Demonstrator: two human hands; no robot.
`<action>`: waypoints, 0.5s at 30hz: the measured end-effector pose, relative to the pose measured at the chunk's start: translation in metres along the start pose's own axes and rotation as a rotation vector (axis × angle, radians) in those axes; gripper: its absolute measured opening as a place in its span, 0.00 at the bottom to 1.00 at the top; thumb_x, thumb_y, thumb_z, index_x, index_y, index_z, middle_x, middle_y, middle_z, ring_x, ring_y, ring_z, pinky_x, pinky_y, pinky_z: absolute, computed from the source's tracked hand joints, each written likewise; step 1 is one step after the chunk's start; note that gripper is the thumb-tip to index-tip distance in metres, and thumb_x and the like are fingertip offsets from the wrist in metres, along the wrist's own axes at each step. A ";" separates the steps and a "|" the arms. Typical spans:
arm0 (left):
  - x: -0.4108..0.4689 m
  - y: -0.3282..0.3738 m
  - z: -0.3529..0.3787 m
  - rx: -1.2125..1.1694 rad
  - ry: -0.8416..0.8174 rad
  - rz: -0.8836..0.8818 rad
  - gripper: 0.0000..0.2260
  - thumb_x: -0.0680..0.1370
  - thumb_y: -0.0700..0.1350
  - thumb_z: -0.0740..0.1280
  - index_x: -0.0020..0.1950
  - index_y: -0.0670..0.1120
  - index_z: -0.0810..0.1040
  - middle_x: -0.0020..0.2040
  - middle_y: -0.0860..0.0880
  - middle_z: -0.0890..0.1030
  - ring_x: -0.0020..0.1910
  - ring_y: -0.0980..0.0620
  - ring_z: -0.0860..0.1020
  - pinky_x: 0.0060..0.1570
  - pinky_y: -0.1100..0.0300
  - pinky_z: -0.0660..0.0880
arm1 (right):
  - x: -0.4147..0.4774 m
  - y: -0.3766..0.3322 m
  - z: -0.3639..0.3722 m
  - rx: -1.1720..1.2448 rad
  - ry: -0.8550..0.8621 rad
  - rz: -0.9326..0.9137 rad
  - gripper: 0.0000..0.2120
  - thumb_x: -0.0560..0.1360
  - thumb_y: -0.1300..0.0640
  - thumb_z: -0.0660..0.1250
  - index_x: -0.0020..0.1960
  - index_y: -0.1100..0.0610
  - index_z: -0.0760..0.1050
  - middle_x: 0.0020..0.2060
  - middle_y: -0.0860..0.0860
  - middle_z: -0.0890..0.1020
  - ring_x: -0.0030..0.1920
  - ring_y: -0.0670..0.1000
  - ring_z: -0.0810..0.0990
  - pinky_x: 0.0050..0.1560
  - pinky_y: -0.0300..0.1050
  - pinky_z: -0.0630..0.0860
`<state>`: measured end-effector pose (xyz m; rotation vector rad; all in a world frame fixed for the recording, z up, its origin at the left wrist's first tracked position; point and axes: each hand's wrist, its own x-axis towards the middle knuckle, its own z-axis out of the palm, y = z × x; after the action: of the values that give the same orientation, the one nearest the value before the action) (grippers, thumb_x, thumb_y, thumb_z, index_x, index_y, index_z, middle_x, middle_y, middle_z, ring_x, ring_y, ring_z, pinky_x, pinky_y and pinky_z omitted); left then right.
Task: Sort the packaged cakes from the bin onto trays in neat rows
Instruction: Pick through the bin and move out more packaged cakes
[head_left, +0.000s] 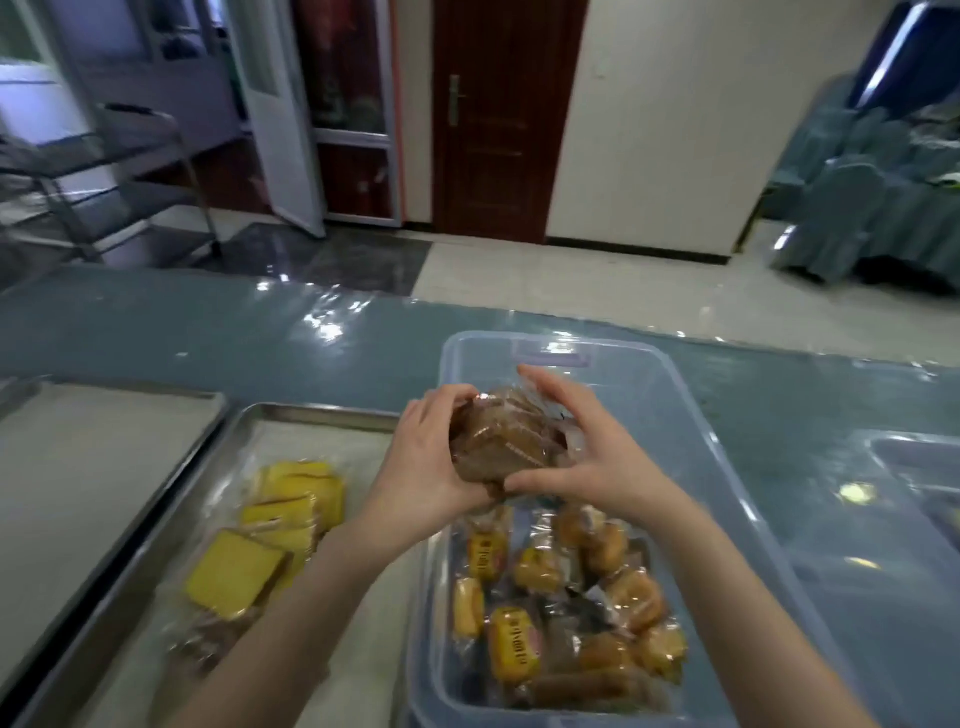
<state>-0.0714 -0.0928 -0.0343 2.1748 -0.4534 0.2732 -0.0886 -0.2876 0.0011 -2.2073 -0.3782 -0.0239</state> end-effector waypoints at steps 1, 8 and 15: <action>-0.011 -0.003 -0.012 -0.020 0.061 -0.019 0.39 0.56 0.52 0.82 0.61 0.59 0.66 0.54 0.61 0.70 0.57 0.57 0.70 0.57 0.60 0.71 | 0.004 -0.014 0.008 -0.034 -0.007 -0.046 0.43 0.64 0.49 0.79 0.74 0.42 0.62 0.65 0.41 0.68 0.64 0.31 0.65 0.62 0.27 0.65; -0.090 -0.034 -0.102 -0.314 0.225 -0.169 0.40 0.54 0.44 0.83 0.59 0.66 0.68 0.56 0.57 0.79 0.55 0.55 0.79 0.55 0.51 0.78 | -0.003 -0.107 0.099 -0.035 0.098 -0.214 0.35 0.66 0.53 0.78 0.69 0.44 0.68 0.60 0.41 0.72 0.60 0.36 0.70 0.60 0.28 0.67; -0.188 -0.149 -0.132 -0.091 0.009 -0.419 0.43 0.50 0.62 0.79 0.63 0.61 0.68 0.56 0.60 0.69 0.57 0.58 0.73 0.56 0.61 0.74 | -0.016 -0.098 0.250 0.023 -0.038 0.071 0.29 0.66 0.52 0.78 0.65 0.46 0.74 0.57 0.46 0.73 0.56 0.42 0.74 0.59 0.31 0.68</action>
<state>-0.1853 0.1376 -0.1291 2.1182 0.0019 0.0299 -0.1603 -0.0417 -0.0810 -2.1995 -0.3196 0.0611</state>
